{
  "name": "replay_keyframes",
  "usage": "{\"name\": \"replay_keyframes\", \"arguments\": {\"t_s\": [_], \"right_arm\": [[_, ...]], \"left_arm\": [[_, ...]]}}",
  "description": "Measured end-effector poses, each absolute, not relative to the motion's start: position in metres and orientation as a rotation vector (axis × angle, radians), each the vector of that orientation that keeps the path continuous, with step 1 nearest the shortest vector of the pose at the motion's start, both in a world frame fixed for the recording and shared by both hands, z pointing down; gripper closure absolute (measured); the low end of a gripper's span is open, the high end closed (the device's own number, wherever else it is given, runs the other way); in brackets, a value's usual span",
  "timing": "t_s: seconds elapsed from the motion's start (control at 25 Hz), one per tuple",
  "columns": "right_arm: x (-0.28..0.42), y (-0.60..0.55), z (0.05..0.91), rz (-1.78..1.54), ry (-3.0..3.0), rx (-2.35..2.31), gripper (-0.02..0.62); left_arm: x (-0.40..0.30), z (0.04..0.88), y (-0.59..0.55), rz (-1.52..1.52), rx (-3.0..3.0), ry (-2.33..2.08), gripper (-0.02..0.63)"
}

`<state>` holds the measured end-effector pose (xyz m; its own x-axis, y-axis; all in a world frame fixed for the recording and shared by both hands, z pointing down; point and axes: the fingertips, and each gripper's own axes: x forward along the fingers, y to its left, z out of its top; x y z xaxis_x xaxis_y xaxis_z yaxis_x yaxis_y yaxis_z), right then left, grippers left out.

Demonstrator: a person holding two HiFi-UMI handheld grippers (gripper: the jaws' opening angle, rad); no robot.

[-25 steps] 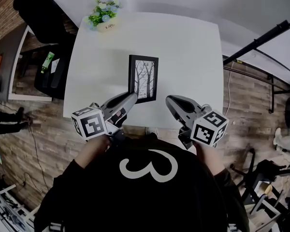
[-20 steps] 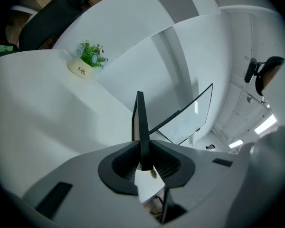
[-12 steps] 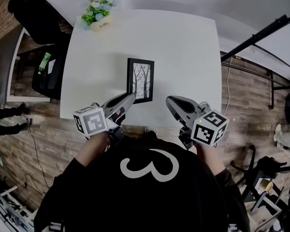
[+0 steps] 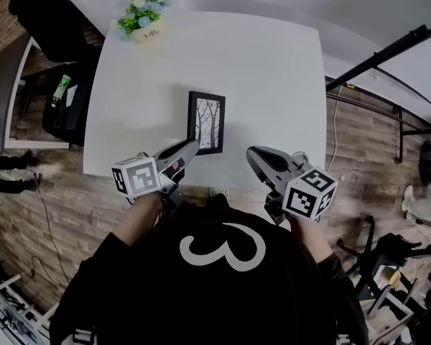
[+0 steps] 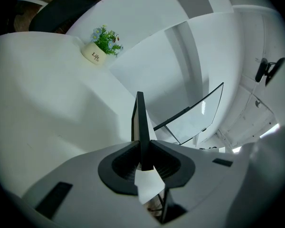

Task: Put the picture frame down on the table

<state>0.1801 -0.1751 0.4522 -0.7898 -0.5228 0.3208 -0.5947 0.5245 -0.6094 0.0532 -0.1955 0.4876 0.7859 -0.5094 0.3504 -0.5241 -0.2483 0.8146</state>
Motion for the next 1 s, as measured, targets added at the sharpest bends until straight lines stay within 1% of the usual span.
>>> {"name": "replay_keyframes", "arguments": {"t_s": [0.4,1.0], "right_arm": [[0.185,-0.172,0.461,1.158,-2.646,0.989,0.571],[0.19,-0.17,0.467,1.196,-2.635,1.011,0.571]], "left_arm": [[0.053,0.506,-0.199,0.046,1.871,-0.804,0.523],[0.045,0.52,-0.206,-0.007,1.75,-0.795,0.522]]}}
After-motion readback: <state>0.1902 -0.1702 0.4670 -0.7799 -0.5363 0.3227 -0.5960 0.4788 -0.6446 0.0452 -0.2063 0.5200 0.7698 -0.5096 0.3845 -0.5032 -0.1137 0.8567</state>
